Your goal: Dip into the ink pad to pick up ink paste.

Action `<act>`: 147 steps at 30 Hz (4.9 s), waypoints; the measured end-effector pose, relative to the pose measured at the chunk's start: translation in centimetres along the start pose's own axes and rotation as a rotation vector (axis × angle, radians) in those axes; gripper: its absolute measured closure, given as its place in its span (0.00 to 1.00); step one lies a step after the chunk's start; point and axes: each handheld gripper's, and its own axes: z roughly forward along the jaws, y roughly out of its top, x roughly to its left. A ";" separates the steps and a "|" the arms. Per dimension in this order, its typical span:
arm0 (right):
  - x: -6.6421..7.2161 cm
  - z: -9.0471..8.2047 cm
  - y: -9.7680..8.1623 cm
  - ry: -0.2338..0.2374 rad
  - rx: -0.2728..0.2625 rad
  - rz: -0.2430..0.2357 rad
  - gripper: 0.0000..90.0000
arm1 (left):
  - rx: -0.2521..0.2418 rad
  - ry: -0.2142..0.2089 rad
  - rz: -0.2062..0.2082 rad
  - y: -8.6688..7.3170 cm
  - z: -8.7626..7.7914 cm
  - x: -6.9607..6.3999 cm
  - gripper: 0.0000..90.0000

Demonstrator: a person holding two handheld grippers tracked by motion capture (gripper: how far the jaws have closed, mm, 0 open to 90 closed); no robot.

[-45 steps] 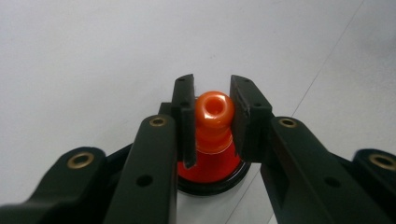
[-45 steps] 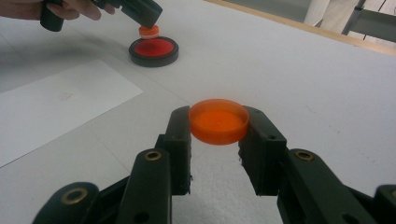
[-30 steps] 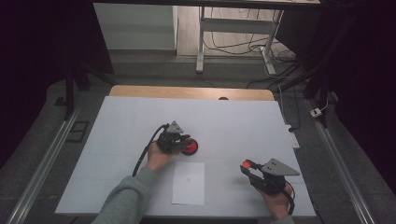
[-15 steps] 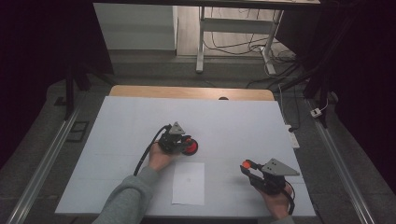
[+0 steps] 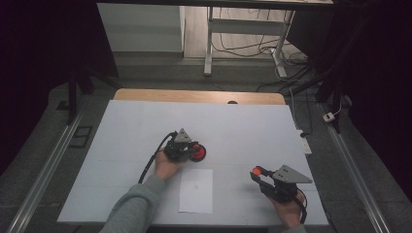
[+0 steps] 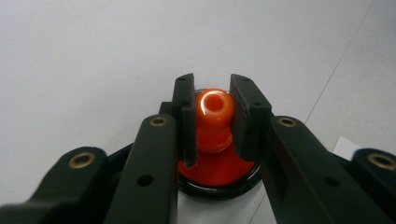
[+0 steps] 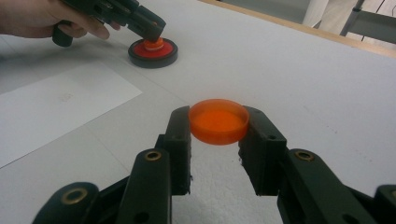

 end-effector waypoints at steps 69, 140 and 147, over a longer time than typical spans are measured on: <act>-0.1 0.0 0.0 0.000 0.002 -0.003 0.72 | 0.042 0.017 -0.005 1.8 0.2 0.6 0.81; 0.0 -0.2 0.1 -0.003 -0.004 -0.002 0.72 | -0.081 -0.034 -0.047 2.1 -3.0 1.4 0.81; -0.1 -0.2 0.1 -0.005 -0.003 -0.002 0.72 | -0.091 -0.045 -0.020 2.2 -4.2 1.1 0.81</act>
